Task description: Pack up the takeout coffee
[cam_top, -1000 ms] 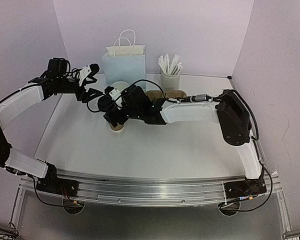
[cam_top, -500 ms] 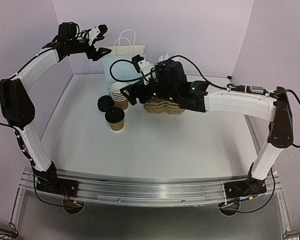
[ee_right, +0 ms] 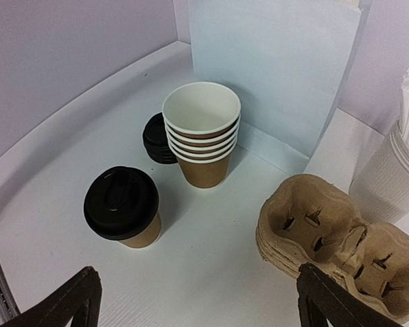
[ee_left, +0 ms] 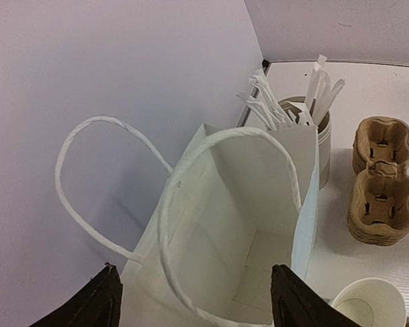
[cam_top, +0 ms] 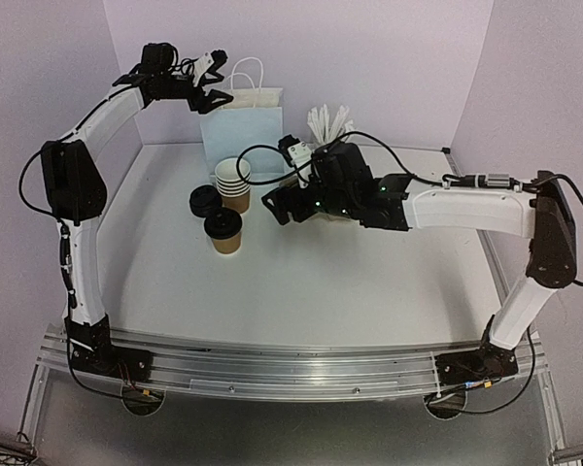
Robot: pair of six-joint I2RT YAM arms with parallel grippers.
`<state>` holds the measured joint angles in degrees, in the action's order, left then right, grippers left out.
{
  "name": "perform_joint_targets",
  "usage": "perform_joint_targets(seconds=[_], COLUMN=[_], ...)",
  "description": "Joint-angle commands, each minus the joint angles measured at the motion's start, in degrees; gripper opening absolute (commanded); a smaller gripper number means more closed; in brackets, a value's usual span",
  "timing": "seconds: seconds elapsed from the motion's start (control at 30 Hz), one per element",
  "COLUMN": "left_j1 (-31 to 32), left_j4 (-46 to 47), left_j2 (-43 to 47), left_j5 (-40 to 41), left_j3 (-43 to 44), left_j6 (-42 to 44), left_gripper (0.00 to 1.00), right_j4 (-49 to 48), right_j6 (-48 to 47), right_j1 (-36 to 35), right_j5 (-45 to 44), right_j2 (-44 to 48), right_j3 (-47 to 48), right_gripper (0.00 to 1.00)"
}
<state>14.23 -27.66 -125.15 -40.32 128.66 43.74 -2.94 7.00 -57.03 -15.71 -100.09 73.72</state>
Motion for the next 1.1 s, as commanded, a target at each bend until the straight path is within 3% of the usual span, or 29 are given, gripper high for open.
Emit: perform_joint_targets(seconds=[0.0,0.07,0.27,0.47,0.7,0.9,1.07], left_j1=[1.5,1.64,1.61,1.61,1.43,1.41,1.5], left_j4=[-0.59,0.72,5.34,18.22,35.39,39.14,38.19], left_j2=[-1.09,-0.54,2.88,4.81,3.0,4.87,11.58], left_j5=[-2.44,-2.59,-0.8,5.06,14.75,15.13,13.42], left_j3=[3.0,2.04,-2.81,-5.0,1.19,6.64,6.11], left_j6=[-2.14,-3.52,-4.68,-4.41,-1.93,-1.47,-3.34], left_gripper=[0.66,0.56,0.01,0.0,0.0,0.0,0.0], right_j4=[-1.05,-1.06,-1.01,-1.02,-1.04,-0.81,1.8], right_j6=[2.81,3.61,4.22,4.96,5.53,6.56,8.16], right_j1=[0.08,0.08,0.09,0.14,0.09,0.1,0.15], right_j5=[-1.21,-0.95,-0.87,-0.56,-1.31,-4.26,-11.32], right_j2=[2.23,1.91,1.48,1.56,2.86,5.2,7.93], right_j3=[-0.63,-0.61,-0.41,-0.16,-0.39,-0.97,-0.9], right_gripper=[0.95,0.94,0.94,0.93,0.93,0.93,0.93])
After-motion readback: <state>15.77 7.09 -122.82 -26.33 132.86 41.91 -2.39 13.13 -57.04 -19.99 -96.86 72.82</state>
